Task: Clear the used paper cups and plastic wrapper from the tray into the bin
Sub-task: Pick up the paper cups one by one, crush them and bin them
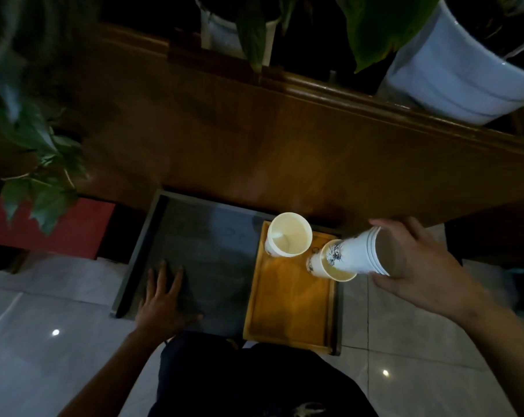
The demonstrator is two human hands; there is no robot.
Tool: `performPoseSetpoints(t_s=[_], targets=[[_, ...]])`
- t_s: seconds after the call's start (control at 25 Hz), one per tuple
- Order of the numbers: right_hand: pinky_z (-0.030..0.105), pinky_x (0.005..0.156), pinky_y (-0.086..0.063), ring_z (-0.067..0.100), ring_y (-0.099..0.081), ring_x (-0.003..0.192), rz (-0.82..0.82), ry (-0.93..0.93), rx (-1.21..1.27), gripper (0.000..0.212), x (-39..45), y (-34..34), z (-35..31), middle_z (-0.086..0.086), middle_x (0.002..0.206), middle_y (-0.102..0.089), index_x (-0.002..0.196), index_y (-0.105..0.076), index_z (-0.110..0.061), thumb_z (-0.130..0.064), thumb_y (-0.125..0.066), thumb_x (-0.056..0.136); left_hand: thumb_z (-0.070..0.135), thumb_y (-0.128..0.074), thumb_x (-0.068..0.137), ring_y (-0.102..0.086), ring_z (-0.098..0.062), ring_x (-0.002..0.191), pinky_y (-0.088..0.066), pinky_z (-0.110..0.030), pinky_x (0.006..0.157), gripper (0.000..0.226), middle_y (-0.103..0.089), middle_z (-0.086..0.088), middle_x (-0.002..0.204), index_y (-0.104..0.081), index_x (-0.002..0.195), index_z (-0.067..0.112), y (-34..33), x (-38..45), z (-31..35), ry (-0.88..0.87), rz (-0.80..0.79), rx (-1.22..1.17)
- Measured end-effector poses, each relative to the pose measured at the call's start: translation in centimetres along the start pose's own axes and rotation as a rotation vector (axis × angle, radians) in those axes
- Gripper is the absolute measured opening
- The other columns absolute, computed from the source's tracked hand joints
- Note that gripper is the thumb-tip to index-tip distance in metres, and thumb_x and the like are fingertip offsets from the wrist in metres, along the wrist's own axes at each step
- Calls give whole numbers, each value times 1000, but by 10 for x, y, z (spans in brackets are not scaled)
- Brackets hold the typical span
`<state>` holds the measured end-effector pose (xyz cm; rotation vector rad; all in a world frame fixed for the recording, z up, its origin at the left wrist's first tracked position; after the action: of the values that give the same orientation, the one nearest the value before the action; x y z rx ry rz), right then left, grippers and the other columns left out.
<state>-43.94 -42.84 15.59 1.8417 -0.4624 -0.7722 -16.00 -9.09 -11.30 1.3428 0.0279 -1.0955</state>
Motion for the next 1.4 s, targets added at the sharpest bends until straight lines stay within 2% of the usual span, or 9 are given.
performPoseSetpoints(t_s=[0.16,0.4,0.52,0.8,1.04,1.24,1.32,1.4], targets=[[44,91,-54,24,-49,123,-52,21,-65,96,11,-9,4,-3,135,-37,147,-31,-42,-42,-87,68,72,-77,61,26,-39,147,-15,-62,119,139,36,-8,158,12,157,25,-2,4,9,40,-43,18],[36,91,-50,21,-43,127,-110,123,-134,96,24,-41,3,-9,139,-31,150,-30,-39,-42,-85,72,68,-82,58,30,-37,145,-9,-62,121,151,40,-6,156,31,148,25,-1,2,10,66,-47,-41],[39,94,-50,24,-41,131,-143,155,-208,96,34,-59,-1,-6,144,-30,152,-31,-34,-42,-83,72,66,-83,59,33,-36,144,-4,-61,121,150,44,-6,153,28,150,24,-1,3,11,80,-77,-28],[44,95,-51,29,-45,126,-192,168,-270,97,49,-89,-1,1,145,-35,150,-33,-28,-45,-85,70,67,-84,55,40,-29,138,-5,-61,120,151,47,-1,151,25,152,30,-6,5,6,88,-82,-32],[40,94,-51,26,-45,125,-186,161,-267,95,53,-101,5,1,145,-37,147,-36,-27,-44,-86,67,69,-85,51,40,-33,140,-4,-65,118,156,52,1,148,37,143,37,-10,9,1,89,-101,-34],[40,96,-50,28,-43,127,-175,177,-258,91,50,-104,6,1,149,-35,145,-39,-27,-39,-86,68,71,-84,51,39,-33,140,-4,-65,118,156,50,0,149,33,147,33,-8,6,3,90,-97,-35],[43,98,-48,30,-41,130,-166,179,-317,96,47,-105,6,2,152,-31,148,-35,-31,-47,-84,67,70,-83,51,40,-32,139,-3,-64,118,155,50,0,149,33,146,31,-6,5,5,91,-103,-39],[47,99,-49,33,-39,133,-122,85,-296,105,45,-104,3,5,153,-29,151,-27,-37,-69,-75,64,70,-84,52,41,-32,139,-3,-64,119,154,50,0,148,31,148,30,-4,5,7,88,-106,-48]])
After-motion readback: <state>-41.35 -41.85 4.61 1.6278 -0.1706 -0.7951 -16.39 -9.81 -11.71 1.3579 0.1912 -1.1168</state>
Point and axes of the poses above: each hand's wrist, its own x-axis towards the middle knuckle, its own y-axis out of the back of the hand, z = x × y, the point moved 3 cm from there along x, towards the middle knuckle
